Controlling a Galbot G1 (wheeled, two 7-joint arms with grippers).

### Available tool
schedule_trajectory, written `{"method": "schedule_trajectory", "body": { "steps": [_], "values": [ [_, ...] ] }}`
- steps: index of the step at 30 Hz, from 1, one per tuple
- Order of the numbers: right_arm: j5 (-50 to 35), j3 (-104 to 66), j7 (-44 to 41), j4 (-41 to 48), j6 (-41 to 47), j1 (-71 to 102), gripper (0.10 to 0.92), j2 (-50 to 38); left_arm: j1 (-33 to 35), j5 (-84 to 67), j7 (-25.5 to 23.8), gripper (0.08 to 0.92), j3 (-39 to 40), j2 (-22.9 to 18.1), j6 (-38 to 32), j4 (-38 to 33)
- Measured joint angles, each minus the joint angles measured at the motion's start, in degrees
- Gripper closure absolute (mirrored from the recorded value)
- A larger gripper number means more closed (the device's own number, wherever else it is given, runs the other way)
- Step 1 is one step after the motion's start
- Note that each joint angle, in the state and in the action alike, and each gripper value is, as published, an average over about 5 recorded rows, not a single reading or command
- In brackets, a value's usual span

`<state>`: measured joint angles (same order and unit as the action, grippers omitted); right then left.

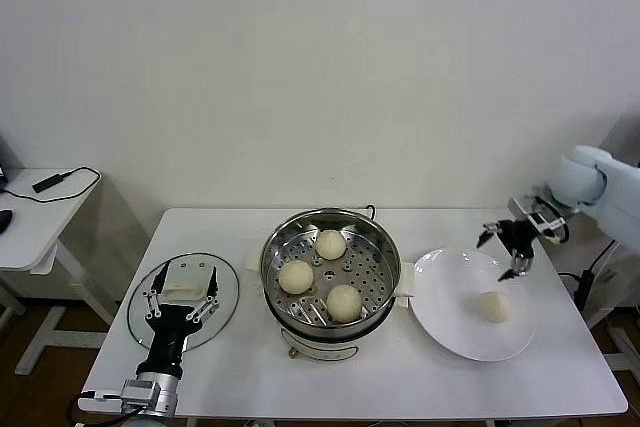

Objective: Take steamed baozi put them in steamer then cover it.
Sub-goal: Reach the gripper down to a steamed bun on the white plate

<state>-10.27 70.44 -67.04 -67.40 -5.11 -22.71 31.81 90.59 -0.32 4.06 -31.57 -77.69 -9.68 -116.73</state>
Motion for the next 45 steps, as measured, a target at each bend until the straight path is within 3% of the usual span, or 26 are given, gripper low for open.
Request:
{"method": "schedule_trajectory", "body": {
  "steps": [30,45],
  "values": [
    [1.96,-4.33,5.28,7.52,3.46,13.60,0.207,3.09,0.44,0.01,0.25,0.177,-0.51,-0.20,-0.13,0.14],
    [2.20,-4.63,5.92,7.38,3.62,13.98,0.402,2.94,0.19,0.00,0.38,0.177,-0.68,-0.25,-0.20,0.36]
  ]
}}
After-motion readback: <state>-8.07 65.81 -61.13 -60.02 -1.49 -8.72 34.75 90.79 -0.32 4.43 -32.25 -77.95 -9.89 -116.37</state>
